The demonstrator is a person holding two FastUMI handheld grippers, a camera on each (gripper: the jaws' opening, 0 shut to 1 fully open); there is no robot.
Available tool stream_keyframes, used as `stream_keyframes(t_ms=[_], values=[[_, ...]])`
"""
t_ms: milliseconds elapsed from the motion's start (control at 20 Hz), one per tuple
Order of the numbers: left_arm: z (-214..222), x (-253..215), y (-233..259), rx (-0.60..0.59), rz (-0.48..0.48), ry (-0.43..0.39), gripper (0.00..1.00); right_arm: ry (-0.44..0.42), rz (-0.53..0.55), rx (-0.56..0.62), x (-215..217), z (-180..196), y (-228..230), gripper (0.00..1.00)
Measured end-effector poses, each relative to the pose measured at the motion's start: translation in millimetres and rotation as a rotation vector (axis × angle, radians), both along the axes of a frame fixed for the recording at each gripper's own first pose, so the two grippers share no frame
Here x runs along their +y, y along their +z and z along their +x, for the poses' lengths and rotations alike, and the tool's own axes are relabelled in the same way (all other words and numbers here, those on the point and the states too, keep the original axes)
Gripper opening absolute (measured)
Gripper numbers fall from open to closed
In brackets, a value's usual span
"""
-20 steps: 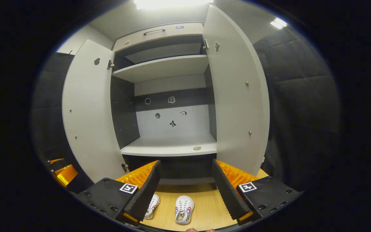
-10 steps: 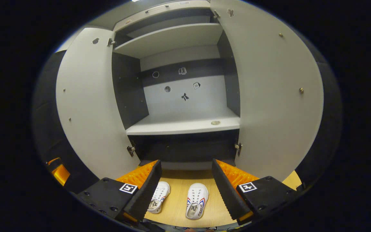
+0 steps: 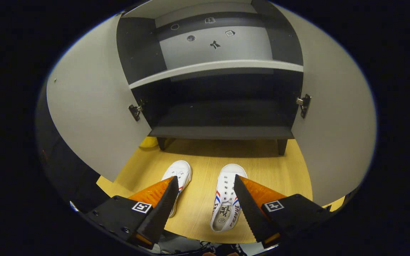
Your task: Grab one shoe with the right hand and put it into the shoe cabinet, grab the other shoe with the left hand and put it into the shoe cabinet; then close the right door with the right hand and the left door with the left hand.
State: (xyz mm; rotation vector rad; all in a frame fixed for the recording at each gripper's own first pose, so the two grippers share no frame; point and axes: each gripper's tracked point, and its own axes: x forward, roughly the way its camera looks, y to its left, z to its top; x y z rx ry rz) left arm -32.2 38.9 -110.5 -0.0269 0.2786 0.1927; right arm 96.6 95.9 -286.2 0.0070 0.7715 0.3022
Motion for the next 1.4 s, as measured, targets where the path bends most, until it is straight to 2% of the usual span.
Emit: stream_keyframes(t_ms=[100,350,500,550,600,750,900,1000,1050,1100,1200,1250,1350,1400], values=[[3,2,1,0.017,0.019,0.038,0.98,0.022,-0.002,0.054,4,2,-24,0.99],[-3,2,5,0.04,0.056,0.159,0.93,0.046,-0.012,0.172,4,4,-75,0.99],[-8,-7,7,0.046,0.053,0.228,0.95,0.068,-0.033,0.222,1,3,-97,0.99],[-10,-9,5,0.051,0.054,0.25,0.95,0.079,-0.039,0.233,-1,2,-104,0.93],[-12,-12,5,0.056,0.056,0.269,0.93,0.092,-0.049,0.24,-2,2,-109,0.98],[-13,-23,8,0.063,0.07,0.313,0.95,0.142,-0.081,0.253,-2,2,-125,0.99],[-14,-32,12,0.057,0.09,0.345,0.95,0.179,-0.099,0.264,2,2,-134,0.96],[-15,-39,10,0.057,0.078,0.351,0.97,0.191,-0.152,0.265,1,4,-143,0.9],[-15,-41,10,0.053,0.069,0.35,0.95,0.192,-0.186,0.253,-1,5,-143,0.9],[-13,-42,11,0.05,0.067,0.353,0.97,0.2,-0.217,0.249,-2,5,-144,0.86],[-11,-37,15,0.036,0.076,0.361,0.95,0.197,-0.276,0.219,-5,6,-148,0.8],[-10,-36,16,0.034,0.078,0.361,0.95,0.184,-0.337,0.192,-16,10,-146,0.67],[-7,-32,16,0.03,0.072,0.352,0.95,0.169,-0.338,0.187,-16,11,-144,0.4],[-4,-29,16,0.027,0.067,0.345,0.95,0.174,-0.342,0.198,-17,12,-147,0.37]])
